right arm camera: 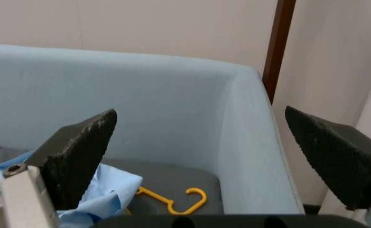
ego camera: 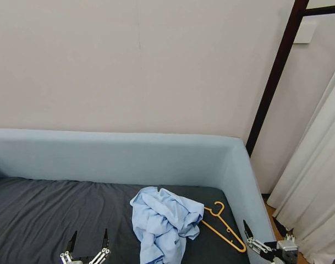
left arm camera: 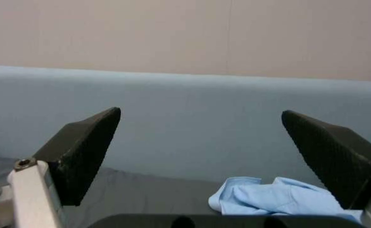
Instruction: Pick up the clothes from the sofa and hang them on the clothes hanger.
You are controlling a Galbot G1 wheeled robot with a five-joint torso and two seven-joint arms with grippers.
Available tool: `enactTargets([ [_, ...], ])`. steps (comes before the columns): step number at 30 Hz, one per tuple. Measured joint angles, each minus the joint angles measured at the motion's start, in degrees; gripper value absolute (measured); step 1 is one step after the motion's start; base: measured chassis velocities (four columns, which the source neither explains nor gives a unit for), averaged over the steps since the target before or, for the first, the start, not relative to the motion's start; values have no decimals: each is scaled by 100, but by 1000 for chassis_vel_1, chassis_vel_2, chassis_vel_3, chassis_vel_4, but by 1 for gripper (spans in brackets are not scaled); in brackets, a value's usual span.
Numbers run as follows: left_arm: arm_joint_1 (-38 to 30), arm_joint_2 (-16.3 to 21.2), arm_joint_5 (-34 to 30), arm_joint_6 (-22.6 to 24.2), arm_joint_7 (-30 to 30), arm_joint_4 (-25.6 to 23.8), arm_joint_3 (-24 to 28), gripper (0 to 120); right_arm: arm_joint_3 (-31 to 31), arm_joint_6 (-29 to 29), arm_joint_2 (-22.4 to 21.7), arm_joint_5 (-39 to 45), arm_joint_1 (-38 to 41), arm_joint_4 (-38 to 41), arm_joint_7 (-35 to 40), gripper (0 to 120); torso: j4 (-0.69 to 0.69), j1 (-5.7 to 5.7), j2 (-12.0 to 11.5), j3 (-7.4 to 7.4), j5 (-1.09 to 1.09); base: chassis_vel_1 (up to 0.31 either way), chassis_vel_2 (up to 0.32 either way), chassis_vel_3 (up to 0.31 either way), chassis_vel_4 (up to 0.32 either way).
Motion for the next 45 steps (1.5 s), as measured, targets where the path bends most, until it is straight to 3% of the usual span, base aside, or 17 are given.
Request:
enactTargets([
  [10,9,-4,-19,-66,-42,67,-72,100,-98,-480,-596,479,250,21,187,100,2,0,0,0,0,0,0,0,0],
  [21,6,-107,-7,-114,-33,165,-5,100,-231,-1213,-1603,1437,1003,4,322,100,2,0,0,0,0,0,0,0,0],
  [24,18,-129,-9,-91,-29,202,-4,100,-538,-1675,-2163,1992,1530,-51,389,100,1,0,0,0,0,0,0,0,0],
  [25,18,-129,-9,-91,-29,202,-4,100,-538,-1675,-2163,1992,1530,-51,389,100,1,0,0,0,0,0,0,0,0],
  [29,70,-141,8,-106,-28,301,-18,100,-1649,-2260,-2774,2561,2831,-489,560,100,1,0,0,0,0,0,0,0,0],
  [30,70,-141,8,-106,-28,301,-18,100,-1649,-2260,-2774,2561,2831,-489,560,100,1,0,0,0,0,0,0,0,0],
  [34,120,-198,94,-159,-32,354,-53,100,-3291,-2671,-2979,3032,4495,-1286,754,100,3,0,0,1,0,0,0,0,0],
  [35,120,-198,94,-159,-32,354,-53,100,-3291,-2671,-2979,3032,4495,-1286,754,100,3,0,0,1,0,0,0,0,0],
  [39,127,-324,150,-269,-39,476,-79,100,-5004,-3178,-2764,3377,6173,-2173,947,100,3,0,-1,1,1,0,0,0,0],
  [40,127,-324,150,-269,-39,476,-79,100,-5004,-3178,-2764,3377,6173,-2173,947,100,3,0,-1,1,1,0,0,0,0],
  [43,100,-449,166,-367,-51,629,-87,100,-5910,-3661,-2465,3377,6945,-2545,1020,100,1,1,-1,1,-1,0,0,0,0],
  [45,94,-471,172,-386,-51,655,-87,100,-6069,-3779,-2388,3432,7080,-2600,1048,100,1,1,-1,1,0,0,0,0,0],
])
